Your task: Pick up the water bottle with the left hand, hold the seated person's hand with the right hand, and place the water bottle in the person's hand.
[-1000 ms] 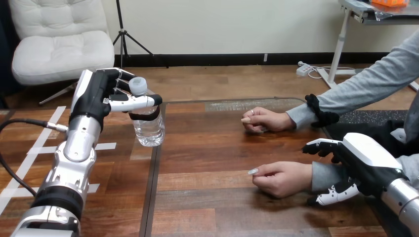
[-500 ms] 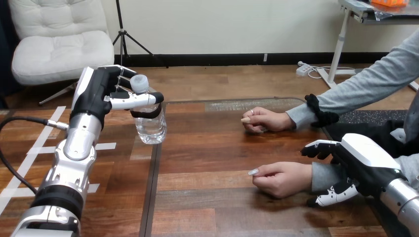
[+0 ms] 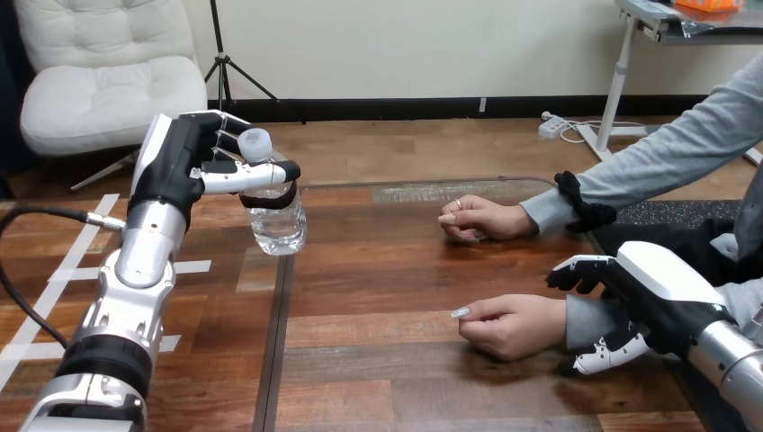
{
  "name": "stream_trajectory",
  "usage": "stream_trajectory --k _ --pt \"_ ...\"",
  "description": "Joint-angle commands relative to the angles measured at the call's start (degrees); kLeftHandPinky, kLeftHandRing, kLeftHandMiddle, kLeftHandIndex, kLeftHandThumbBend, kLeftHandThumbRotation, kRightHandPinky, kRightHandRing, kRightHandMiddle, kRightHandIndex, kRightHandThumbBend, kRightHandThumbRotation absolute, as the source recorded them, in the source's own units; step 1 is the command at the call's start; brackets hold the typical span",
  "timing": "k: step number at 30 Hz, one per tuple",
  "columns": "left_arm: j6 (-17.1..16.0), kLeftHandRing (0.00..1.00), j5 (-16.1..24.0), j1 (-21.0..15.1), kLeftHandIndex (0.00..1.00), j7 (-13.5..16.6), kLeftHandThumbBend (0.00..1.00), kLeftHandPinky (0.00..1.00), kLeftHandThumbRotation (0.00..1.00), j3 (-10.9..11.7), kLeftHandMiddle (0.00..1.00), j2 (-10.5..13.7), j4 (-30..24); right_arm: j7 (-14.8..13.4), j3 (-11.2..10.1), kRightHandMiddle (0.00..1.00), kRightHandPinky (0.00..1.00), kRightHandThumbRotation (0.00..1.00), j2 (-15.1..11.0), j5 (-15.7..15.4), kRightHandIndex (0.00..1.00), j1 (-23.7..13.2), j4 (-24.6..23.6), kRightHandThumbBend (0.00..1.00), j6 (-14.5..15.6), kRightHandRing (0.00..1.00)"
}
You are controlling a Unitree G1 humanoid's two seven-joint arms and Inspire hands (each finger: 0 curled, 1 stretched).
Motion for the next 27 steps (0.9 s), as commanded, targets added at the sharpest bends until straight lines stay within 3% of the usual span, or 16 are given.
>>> stream_trajectory --k 1,11,27 --pt "-1.10 0.38 -1.40 -1.87 0.46 0.01 0.76 0.33 0.00 1.66 0.42 1.45 -3.86 -0.52 0.35 0.73 0.63 0.19 -1.29 0.19 0.71 -4.41 0.22 1.00 0.32 0.72" --pt "-0.92 0.37 -2.23 -1.67 0.46 -0.64 0.75 0.33 0.00 1.98 0.42 1.51 -4.36 -0.68 0.40 0.70 0.61 0.20 -0.81 0.76 0.68 -4.61 0.78 1.00 0.58 0.69" --pt "-1.27 0.36 -2.65 -1.08 0.45 -1.58 0.75 0.32 0.00 2.78 0.41 1.41 -5.35 -0.95 0.87 0.62 0.54 0.10 -0.32 0.78 0.61 -5.74 2.91 0.93 -0.53 0.60"
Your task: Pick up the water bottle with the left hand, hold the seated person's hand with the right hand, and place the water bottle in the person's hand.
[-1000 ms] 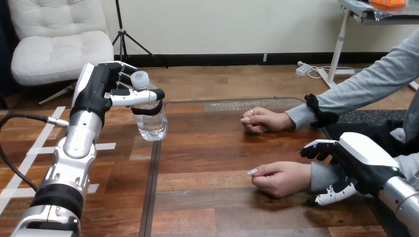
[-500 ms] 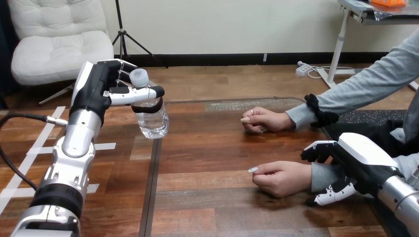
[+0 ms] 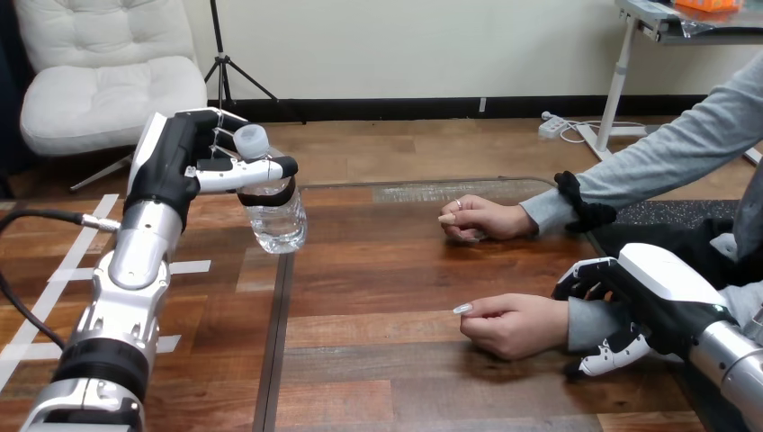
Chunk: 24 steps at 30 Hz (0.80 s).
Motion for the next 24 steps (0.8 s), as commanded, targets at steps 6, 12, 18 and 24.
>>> stream_trajectory --k 6,12,18,24 --pt "-1.22 0.36 -0.64 -1.66 0.45 0.18 0.75 0.32 0.00 1.14 0.41 1.49 -4.55 -0.59 0.57 0.59 0.53 0.08 -0.22 0.69 0.59 -5.23 1.49 0.91 -0.66 0.58" --pt "-1.48 0.37 -0.90 -1.56 0.45 0.01 0.75 0.32 0.00 1.37 0.41 1.38 -4.72 -0.45 0.48 0.58 0.52 0.09 0.03 1.09 0.58 -5.48 1.99 0.90 -1.10 0.56" --pt "-1.08 0.37 -0.88 -1.50 0.45 0.11 0.75 0.32 0.00 1.39 0.42 1.33 -5.03 0.75 0.01 0.57 0.52 0.08 0.44 2.39 0.57 -5.50 2.19 0.89 -0.84 0.56" --pt "-0.94 0.38 -0.82 -1.47 0.45 0.08 0.75 0.33 0.00 1.34 0.42 1.32 -5.14 0.82 0.33 0.55 0.51 0.06 0.48 2.34 0.55 -5.86 2.72 0.90 -1.12 0.54"
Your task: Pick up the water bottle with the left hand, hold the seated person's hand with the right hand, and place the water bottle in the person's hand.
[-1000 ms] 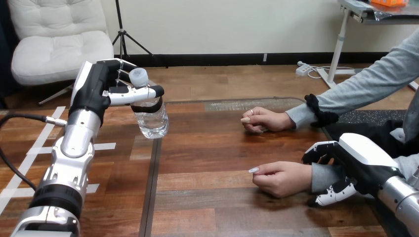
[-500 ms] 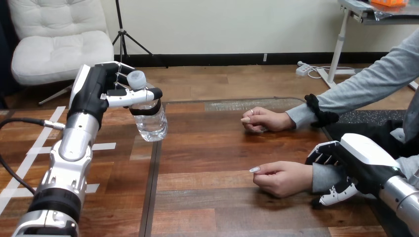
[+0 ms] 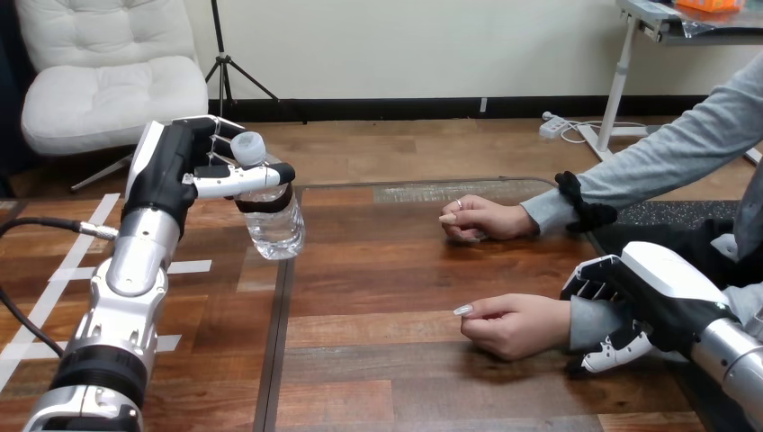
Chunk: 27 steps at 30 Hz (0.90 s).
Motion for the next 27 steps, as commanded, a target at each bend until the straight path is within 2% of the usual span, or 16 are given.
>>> stream_trajectory --k 1,13,27 --pt "-1.06 0.38 -0.90 -2.74 0.46 0.12 0.75 0.33 0.00 1.02 0.42 1.30 -4.39 0.17 0.26 0.55 0.51 0.05 0.46 1.43 0.55 -4.55 0.33 0.90 -0.37 0.53" --pt "-1.10 0.38 -1.12 -2.54 0.45 -0.03 0.75 0.33 0.00 1.11 0.42 1.08 -4.89 1.56 0.20 0.53 0.48 0.00 0.71 2.43 0.53 -4.65 0.27 0.87 -0.56 0.50" --pt "-1.39 0.38 -1.05 -2.37 0.45 -0.02 0.74 0.33 0.00 1.10 0.42 1.09 -5.01 4.49 -0.38 0.52 0.45 0.00 1.41 5.74 0.50 -4.52 -0.02 0.84 0.34 0.48"
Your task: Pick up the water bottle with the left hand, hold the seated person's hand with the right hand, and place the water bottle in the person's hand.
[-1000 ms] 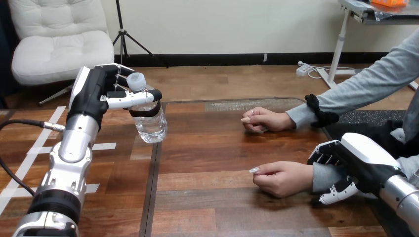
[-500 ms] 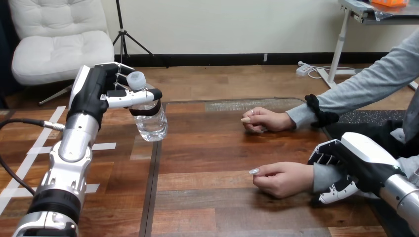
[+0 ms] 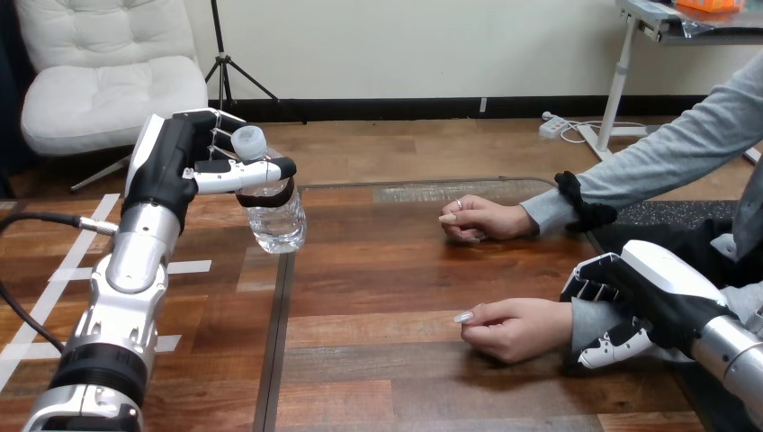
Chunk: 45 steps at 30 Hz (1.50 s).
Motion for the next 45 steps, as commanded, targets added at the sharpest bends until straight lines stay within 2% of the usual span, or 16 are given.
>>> stream_trajectory --k 1,4,16,20,32,45 --pt "-1.40 0.38 -1.01 -2.38 0.45 0.07 0.74 0.33 0.00 1.06 0.42 1.09 -3.81 0.80 -0.36 0.51 0.45 0.00 1.37 1.84 0.50 -4.14 -0.14 0.84 0.27 0.47" --pt "-1.10 0.38 -0.94 -2.44 0.45 0.21 0.74 0.33 0.00 1.04 0.42 1.08 -3.88 1.75 -0.66 0.51 0.43 0.00 1.60 2.85 0.49 -4.03 -0.39 0.83 0.87 0.46" --pt "-0.76 0.37 -0.75 -2.44 0.45 0.21 0.74 0.32 0.00 0.86 0.42 1.17 -4.15 2.40 -0.61 0.47 0.38 0.00 1.59 5.02 0.45 -3.96 -0.03 0.79 -1.88 0.41" --pt "-0.88 0.37 -0.97 -2.46 0.45 0.05 0.74 0.32 0.00 1.00 0.42 1.10 -4.08 1.41 -0.18 0.45 0.36 0.00 1.41 4.33 0.45 -4.09 0.02 0.76 -2.40 0.40" --pt "-0.85 0.37 -0.77 -2.43 0.45 0.20 0.74 0.32 0.00 0.88 0.42 1.15 -4.14 0.74 0.09 0.41 0.33 0.00 1.25 3.75 0.43 -4.06 -0.22 0.67 -2.72 0.36" --pt "-0.66 0.37 -1.14 -2.27 0.45 -0.14 0.73 0.33 0.00 1.07 0.42 1.08 -4.59 -0.42 0.41 0.39 0.30 0.00 1.06 3.09 0.42 -3.97 -0.44 0.63 -3.27 0.33"
